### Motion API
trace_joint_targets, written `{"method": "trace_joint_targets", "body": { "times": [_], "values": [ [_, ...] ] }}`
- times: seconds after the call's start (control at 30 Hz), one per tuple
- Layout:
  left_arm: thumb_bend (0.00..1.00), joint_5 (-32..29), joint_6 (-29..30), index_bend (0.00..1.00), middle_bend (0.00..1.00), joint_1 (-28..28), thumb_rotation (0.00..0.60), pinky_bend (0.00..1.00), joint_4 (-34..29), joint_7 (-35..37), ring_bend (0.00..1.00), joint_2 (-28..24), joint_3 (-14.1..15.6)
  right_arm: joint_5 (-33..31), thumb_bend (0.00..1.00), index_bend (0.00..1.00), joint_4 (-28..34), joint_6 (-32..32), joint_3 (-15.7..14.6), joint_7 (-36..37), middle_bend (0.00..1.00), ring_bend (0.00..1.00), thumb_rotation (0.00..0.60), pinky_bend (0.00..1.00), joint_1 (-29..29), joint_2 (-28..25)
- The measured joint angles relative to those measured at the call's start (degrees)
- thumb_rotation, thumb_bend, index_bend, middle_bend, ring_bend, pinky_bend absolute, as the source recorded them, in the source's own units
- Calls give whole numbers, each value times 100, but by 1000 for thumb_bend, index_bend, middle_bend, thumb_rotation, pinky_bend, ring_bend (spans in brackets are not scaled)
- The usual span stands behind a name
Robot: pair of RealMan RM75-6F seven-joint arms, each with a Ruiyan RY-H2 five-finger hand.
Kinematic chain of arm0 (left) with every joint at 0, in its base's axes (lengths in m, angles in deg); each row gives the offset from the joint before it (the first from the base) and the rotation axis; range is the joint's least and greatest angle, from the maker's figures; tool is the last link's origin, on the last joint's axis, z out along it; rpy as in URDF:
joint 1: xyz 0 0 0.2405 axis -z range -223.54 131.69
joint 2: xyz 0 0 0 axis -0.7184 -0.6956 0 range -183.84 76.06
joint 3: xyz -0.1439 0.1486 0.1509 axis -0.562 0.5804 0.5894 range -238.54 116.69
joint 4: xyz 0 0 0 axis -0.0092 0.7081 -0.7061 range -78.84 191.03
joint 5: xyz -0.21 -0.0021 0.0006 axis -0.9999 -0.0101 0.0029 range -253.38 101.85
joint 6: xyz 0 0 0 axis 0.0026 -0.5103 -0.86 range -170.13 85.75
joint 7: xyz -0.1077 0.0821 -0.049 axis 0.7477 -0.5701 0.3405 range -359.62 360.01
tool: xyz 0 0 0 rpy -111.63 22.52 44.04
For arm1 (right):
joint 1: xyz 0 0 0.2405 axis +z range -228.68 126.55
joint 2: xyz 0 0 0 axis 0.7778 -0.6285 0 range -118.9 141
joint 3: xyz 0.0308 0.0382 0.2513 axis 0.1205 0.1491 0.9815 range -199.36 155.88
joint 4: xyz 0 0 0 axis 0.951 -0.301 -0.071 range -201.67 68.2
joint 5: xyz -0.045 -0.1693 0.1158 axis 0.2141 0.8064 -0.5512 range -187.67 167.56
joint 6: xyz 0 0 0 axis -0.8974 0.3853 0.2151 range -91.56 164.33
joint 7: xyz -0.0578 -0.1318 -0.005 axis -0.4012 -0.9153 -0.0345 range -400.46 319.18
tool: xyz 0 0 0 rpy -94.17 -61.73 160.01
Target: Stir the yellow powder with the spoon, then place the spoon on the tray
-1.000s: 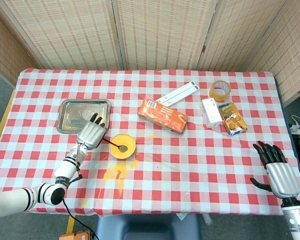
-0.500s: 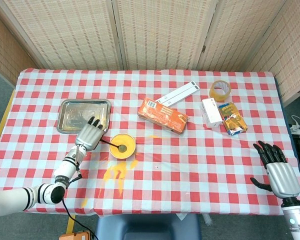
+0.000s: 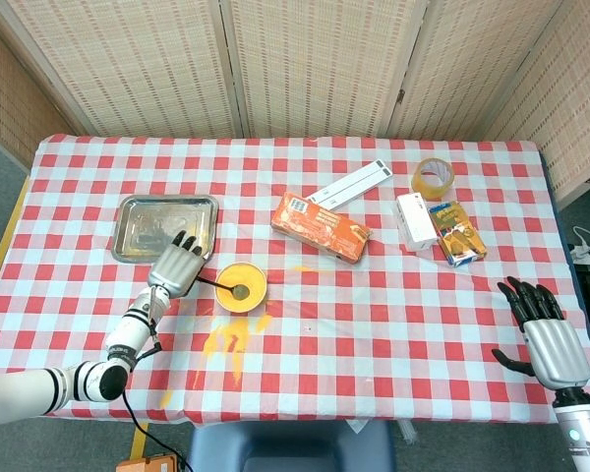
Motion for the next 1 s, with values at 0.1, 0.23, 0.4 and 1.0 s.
{"method": "trace_joint_targets", "body": {
  "times": [0.1, 0.23, 0.4, 1.0],
  "values": [
    [554, -66, -27, 490, 213, 18, 600, 45, 47, -22, 49, 26, 26, 1, 97, 0, 0, 3, -2, 6, 0, 0, 600, 0, -4, -6],
    [555, -145, -63, 495, 210, 46, 600, 44, 106, -47, 48, 55, 50, 6, 97, 0, 0, 19, 1, 12, 0, 0, 600, 0, -9, -9],
    [554, -164, -68, 511, 210, 71, 600, 44, 115, -52, 49, 58, 77, -1, 97, 0, -5, -2, 1, 5, 0, 0, 600, 0, -2, -2],
    [551, -184, -44, 540, 211, 117, 600, 44, 71, -63, 47, 41, 145, -8, 97, 0, 0, -6, 4, -28, 0, 0, 600, 0, 2, 12]
  ]
}}
